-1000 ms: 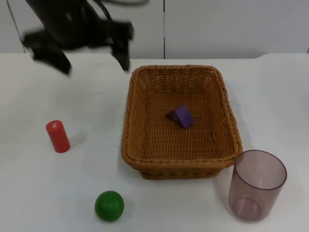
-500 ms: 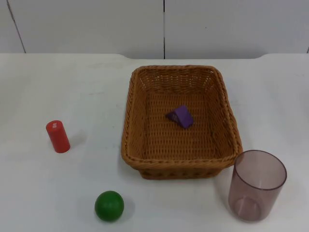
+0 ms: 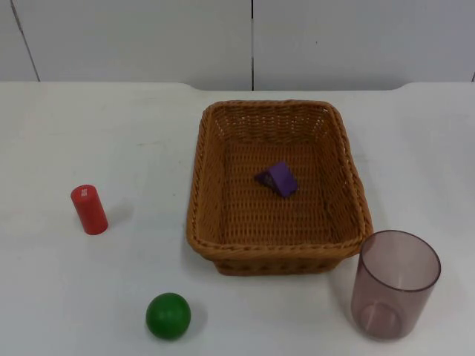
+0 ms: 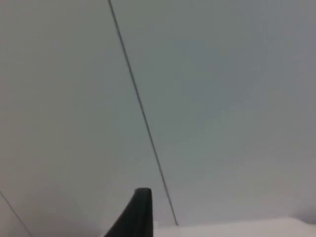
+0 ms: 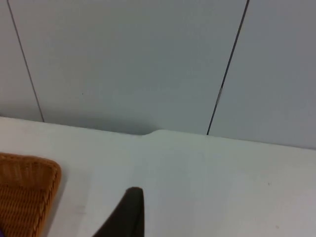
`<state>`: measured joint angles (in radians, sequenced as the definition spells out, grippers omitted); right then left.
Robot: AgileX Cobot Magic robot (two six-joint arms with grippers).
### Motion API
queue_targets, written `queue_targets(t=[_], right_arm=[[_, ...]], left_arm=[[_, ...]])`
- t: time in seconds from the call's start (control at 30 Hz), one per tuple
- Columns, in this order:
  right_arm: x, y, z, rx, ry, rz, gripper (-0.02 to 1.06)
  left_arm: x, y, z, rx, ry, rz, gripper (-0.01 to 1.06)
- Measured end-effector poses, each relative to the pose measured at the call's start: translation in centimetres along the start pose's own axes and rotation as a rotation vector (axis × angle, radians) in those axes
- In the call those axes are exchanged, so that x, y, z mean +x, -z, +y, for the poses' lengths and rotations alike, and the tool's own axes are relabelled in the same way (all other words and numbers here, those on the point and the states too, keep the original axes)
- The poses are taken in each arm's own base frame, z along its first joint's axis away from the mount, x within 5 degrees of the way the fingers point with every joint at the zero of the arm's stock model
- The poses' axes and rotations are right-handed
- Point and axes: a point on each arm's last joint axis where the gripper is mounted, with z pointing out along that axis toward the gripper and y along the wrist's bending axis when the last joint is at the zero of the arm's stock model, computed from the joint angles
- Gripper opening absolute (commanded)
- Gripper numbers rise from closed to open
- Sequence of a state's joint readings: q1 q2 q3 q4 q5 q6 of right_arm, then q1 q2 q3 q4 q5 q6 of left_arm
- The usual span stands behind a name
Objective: Pick up the basket with the left hand and place the triangular block into the basket with the right hand.
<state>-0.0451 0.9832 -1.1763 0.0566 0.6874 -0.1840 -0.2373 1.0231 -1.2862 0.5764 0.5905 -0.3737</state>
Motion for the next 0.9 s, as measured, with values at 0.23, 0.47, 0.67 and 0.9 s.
queue_targets(t=[0.23,0.47,0.67,0.9], right_arm=[[-0.5,0.0,0.3,-0.034,-0.077,-0.055,1.05],[1.2,1.4,0.6,-0.042,-0.085,-0.042,1.05],[4.1,5.5,1.0,-0.003,-0.052,-0.142,1.05],[7.9,11.6,1.7,0.019,-0.038,-0.296,1.05]], left_arm=[[-0.2,2.9,1.3,-0.036,-0.004,-0.004,1.05],[2.2,3.9,-0.3,0.145,0.073,0.083,1.05],[5.8,5.0,-0.3,0.134,0.116,0.126,1.05],[8.1,9.2,-0.3,0.239,0.117,0.067,1.05]])
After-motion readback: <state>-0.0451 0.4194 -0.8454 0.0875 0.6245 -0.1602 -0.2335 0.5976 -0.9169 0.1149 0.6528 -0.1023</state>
